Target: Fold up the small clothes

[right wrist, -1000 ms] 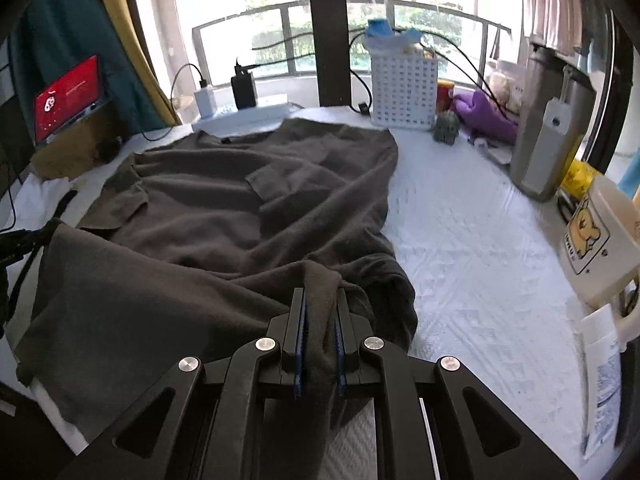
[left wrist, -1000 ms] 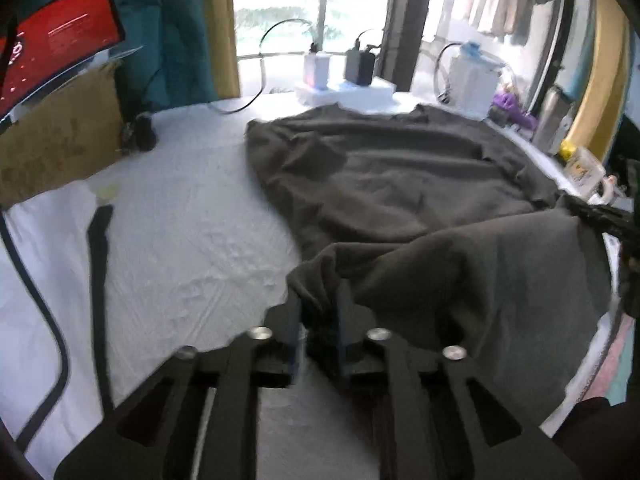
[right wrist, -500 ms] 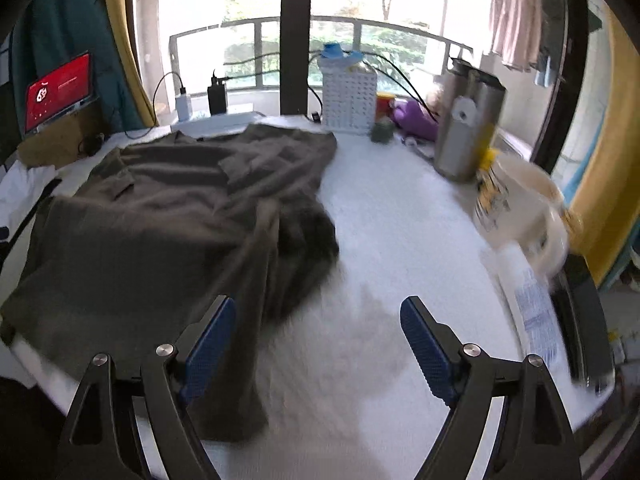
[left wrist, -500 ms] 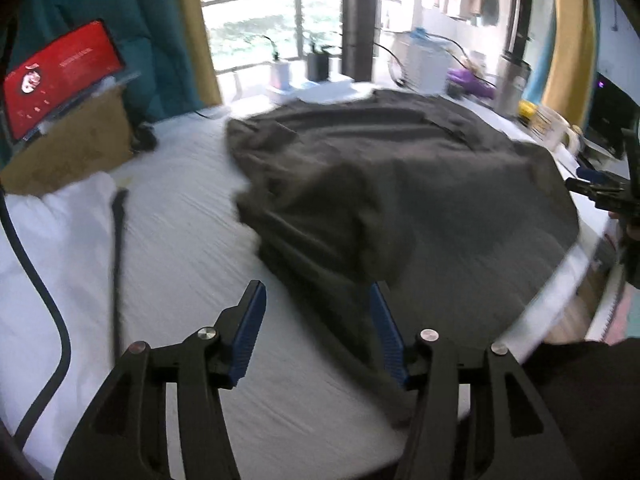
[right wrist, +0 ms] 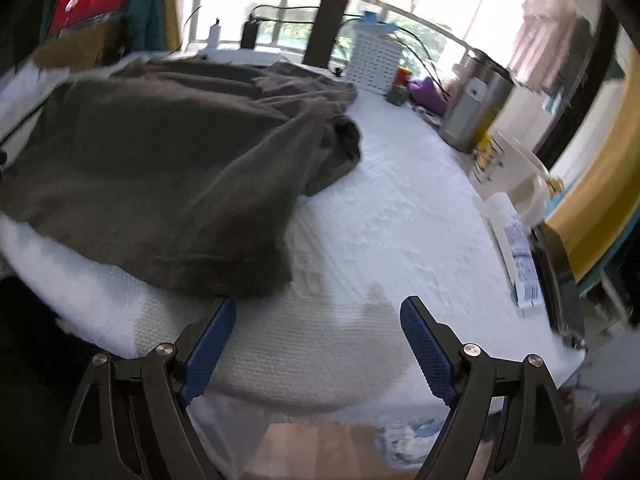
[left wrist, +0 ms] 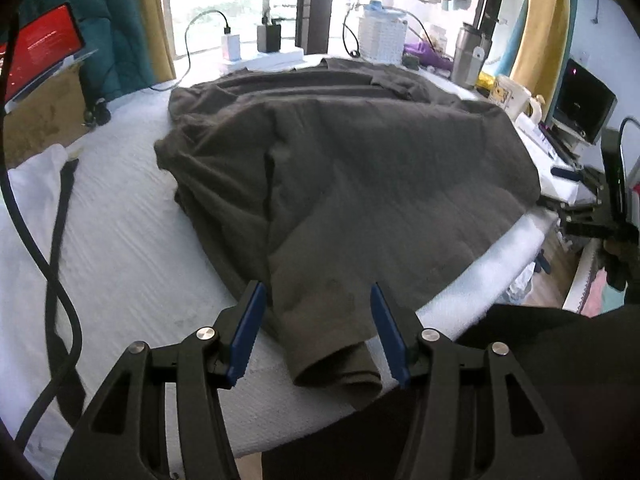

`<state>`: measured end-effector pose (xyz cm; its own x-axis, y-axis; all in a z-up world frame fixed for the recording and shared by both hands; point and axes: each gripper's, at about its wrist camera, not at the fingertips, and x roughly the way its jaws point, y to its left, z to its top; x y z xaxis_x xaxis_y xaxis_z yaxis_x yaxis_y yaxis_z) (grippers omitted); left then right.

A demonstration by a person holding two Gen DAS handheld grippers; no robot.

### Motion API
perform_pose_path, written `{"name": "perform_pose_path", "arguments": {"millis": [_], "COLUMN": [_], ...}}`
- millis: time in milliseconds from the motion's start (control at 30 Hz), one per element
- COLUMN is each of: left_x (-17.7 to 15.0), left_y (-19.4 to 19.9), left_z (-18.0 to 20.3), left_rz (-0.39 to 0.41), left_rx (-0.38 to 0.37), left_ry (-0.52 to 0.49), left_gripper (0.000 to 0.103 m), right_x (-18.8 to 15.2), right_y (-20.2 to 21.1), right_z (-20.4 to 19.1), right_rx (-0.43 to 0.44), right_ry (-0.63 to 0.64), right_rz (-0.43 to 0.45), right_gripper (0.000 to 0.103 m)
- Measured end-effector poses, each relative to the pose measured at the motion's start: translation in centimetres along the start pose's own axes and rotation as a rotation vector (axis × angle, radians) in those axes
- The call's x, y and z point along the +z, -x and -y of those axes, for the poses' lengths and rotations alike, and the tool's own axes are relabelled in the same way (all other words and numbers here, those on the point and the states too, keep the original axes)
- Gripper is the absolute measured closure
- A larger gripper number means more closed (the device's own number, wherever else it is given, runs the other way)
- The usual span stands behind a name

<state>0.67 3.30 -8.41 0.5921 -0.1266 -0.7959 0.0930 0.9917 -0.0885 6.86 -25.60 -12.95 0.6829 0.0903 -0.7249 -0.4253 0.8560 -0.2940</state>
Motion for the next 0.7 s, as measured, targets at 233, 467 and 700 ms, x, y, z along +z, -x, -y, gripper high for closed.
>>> {"name": "perform_pose_path", "arguments": {"millis": [233, 467, 700], "left_x": [-0.4, -0.5, -0.8], "left_y": [-1.0, -1.8, -2.4], "left_z": [1.1, 3.1, 2.7], "left_rz": [-0.028, -0.020, -0.021], "left_rx": [0.011, -0.020, 0.006], "left_ry": [-0.048, -0.128, -0.147], "left_gripper": [0.041, 0.024, 0.020], "right_x": [4.1, 9.1, 10.4], "right_y": [-1.4, -3.2, -4.8], "right_z": [-0.8, 2.2, 2.9], "right_rx": [-0.026, 0.124, 0.147], "right_ry": [0.057, -0.113, -0.130], "right_rz": [0.079, 0.119, 0.105], "right_gripper": [0.017, 0.017, 0.017]}}
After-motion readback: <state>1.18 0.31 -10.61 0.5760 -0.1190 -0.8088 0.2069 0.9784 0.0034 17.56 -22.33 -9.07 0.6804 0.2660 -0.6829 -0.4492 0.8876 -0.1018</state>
